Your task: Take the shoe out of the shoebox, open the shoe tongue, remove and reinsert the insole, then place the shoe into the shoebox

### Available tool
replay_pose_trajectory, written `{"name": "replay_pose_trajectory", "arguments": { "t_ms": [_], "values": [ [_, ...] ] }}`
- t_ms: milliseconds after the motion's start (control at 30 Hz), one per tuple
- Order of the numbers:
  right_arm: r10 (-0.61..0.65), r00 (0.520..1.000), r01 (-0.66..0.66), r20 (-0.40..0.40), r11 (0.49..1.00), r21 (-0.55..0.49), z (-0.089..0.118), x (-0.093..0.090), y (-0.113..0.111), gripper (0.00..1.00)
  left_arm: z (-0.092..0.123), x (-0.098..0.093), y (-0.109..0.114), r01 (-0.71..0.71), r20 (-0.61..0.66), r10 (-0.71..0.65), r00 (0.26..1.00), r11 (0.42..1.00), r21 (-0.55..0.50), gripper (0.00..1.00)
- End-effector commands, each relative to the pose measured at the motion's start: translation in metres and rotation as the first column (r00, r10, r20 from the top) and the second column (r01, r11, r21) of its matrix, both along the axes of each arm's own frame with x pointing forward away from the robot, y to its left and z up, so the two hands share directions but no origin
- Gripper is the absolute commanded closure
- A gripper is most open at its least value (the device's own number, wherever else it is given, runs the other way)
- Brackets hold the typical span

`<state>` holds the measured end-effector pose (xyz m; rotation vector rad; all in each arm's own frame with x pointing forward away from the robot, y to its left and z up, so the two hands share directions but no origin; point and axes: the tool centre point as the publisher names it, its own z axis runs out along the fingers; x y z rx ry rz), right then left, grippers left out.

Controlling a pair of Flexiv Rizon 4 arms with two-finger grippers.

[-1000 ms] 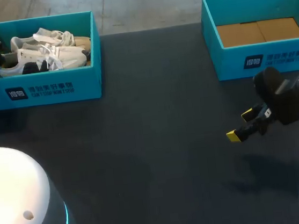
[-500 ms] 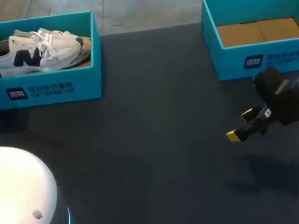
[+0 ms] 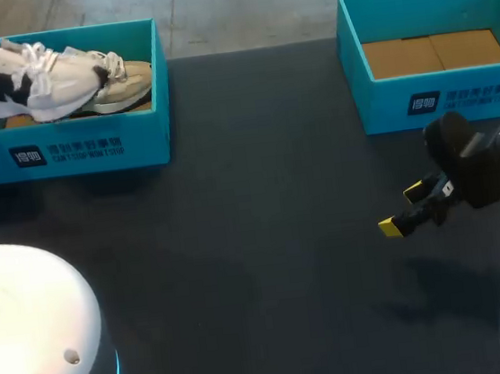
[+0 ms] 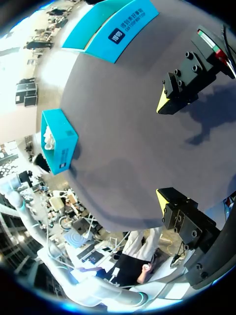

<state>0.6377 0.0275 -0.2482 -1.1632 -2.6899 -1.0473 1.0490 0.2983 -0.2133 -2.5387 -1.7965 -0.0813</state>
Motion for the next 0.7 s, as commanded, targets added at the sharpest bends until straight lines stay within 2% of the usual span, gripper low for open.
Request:
{"name": "replay_pose_trajectory", "arguments": {
  "t_ms": [33, 167, 700],
  "values": [
    [0.0, 1.0, 0.0, 0.002, 1.0, 0.001, -0.0001, -0.0014, -0.0005, 0.0, 0.01, -0.0123, -0.0033, 0.02, 0.016, -0.02, 1.0, 1.0, 0.0, 1.0],
    [0.0, 1.0, 0.0, 0.002, 1.0, 0.001, -0.0001, -0.0014, -0.0005, 0.0, 0.0169, -0.0203, -0.005, 0.033, 0.038, -0.033, 0.999, 0.999, -0.008, 1.0],
    [0.0, 1.0, 0.0, 0.002, 1.0, 0.001, -0.0001, -0.0014, -0.0005, 0.0, 0.0169, -0.0203, -0.005, 0.033, 0.038, -0.033, 0.999, 0.999, -0.008, 1.0]
  ]
}}
